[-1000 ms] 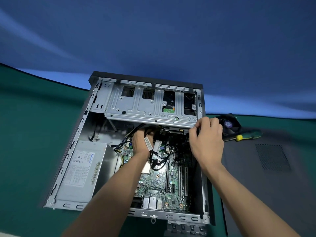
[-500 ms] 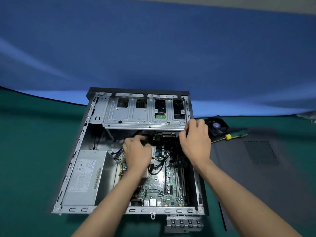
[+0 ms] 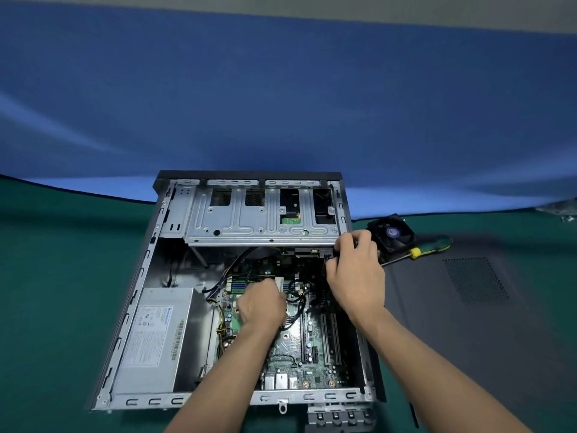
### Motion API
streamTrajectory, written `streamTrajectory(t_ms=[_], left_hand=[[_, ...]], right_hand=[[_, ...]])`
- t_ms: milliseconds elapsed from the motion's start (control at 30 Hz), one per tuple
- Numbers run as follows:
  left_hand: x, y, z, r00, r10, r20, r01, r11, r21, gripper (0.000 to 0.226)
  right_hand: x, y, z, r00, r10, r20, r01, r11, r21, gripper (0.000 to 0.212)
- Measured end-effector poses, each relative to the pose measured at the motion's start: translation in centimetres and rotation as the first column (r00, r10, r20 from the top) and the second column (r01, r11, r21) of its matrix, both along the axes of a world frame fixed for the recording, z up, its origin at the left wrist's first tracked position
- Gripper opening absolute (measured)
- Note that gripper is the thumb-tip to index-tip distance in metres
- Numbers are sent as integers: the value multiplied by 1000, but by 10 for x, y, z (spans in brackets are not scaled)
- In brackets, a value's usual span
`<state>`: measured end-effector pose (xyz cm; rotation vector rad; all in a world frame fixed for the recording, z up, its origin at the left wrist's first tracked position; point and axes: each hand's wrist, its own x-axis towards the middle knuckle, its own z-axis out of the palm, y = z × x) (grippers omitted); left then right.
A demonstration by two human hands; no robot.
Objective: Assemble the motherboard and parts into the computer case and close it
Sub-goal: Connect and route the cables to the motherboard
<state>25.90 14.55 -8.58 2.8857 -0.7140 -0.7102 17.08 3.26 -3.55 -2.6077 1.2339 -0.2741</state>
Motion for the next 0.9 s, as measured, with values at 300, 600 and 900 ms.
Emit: streamTrajectory(t_ms=[300, 600, 900], left_hand=[[9, -5, -4, 969, 143, -202, -177, 971, -163, 24], [10, 21, 18, 624, 197, -756, -724, 508, -466, 29], [12, 37, 76, 225, 90, -970, -962, 180, -206, 21]], right_hand=[[1, -2, 0, 1000, 1, 3, -1, 1000, -2, 19], [-2, -2, 2, 1000, 20, -19, -21, 995, -99, 16], [-11, 12, 13, 949, 308, 70, -291, 938, -188, 10]])
